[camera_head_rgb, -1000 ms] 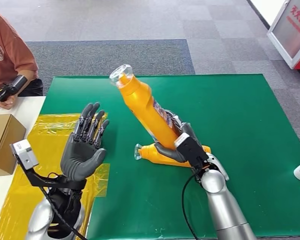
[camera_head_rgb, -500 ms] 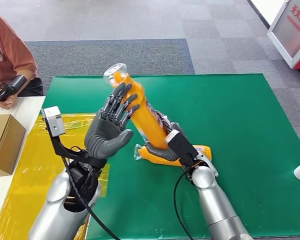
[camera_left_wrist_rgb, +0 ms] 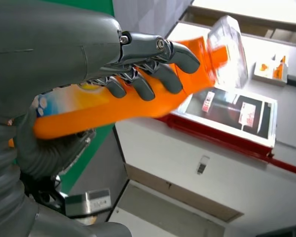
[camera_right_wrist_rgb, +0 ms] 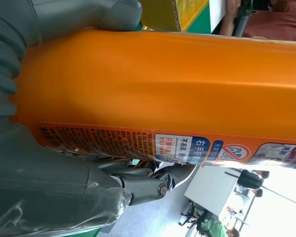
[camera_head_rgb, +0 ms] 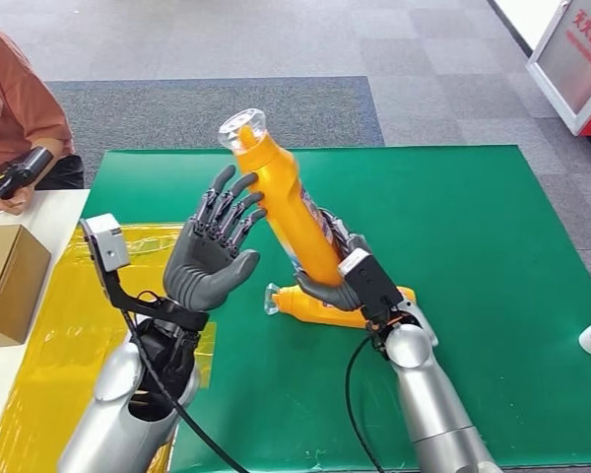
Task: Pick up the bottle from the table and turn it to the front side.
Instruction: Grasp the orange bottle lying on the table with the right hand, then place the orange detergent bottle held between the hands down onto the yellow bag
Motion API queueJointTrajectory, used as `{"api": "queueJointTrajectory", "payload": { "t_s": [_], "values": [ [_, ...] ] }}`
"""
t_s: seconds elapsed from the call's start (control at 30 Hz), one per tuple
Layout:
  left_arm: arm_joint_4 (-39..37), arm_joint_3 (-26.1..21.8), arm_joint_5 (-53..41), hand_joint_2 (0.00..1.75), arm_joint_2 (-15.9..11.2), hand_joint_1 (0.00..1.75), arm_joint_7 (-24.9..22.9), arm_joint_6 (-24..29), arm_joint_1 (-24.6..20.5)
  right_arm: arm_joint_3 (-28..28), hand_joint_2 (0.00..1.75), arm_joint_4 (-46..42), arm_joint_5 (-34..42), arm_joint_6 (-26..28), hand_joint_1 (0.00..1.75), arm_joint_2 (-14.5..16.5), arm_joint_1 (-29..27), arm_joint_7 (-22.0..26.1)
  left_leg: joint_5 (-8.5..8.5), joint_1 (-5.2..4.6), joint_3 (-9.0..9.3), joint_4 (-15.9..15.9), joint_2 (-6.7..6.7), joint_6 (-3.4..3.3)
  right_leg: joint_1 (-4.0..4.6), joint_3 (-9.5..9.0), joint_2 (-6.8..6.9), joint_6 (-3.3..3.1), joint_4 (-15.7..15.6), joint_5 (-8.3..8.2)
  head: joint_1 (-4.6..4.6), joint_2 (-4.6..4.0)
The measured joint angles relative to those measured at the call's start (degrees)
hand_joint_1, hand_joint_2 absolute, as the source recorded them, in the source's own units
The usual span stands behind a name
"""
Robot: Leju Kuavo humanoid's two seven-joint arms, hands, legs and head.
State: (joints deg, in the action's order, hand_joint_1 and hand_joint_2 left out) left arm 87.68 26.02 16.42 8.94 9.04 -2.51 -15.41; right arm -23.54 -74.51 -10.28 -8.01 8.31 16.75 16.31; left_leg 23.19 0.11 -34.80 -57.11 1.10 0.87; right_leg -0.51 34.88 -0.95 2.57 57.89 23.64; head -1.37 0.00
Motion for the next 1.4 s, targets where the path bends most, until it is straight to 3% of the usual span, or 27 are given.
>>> {"api": "queueJointTrajectory", "payload": {
  "t_s": [0.63,1.0,1.4],
  "values": [
    [-2.81,-5.32,0.36,1.75,-0.42,0.00,0.62,1.91,0.56,0.83,1.75,-1.38,0.21,0.16,1.75,0.00,0.00,-0.30,0.00,0.00,-0.01,0.00,0.00,0.00,0.00,0.02,0.00,0.00,0.00,0.00,0.01,0.00],
    [-4.16,-5.46,0.17,1.75,0.04,0.00,-0.20,1.63,-2.48,0.83,1.75,-2.03,1.04,-0.41,1.75,0.00,0.01,-0.28,-0.01,0.00,-0.01,0.00,0.00,0.01,0.00,0.03,0.00,-0.01,0.01,-0.01,0.01,0.00],
    [-4.82,-5.45,0.17,1.75,0.17,0.00,-0.21,1.63,-2.93,0.83,1.75,-2.57,1.05,-0.43,1.75,0.00,0.02,-0.26,-0.01,0.00,-0.01,0.00,0.00,0.01,0.00,0.03,0.00,-0.01,0.00,-0.01,0.01,0.00]
  ]
}}
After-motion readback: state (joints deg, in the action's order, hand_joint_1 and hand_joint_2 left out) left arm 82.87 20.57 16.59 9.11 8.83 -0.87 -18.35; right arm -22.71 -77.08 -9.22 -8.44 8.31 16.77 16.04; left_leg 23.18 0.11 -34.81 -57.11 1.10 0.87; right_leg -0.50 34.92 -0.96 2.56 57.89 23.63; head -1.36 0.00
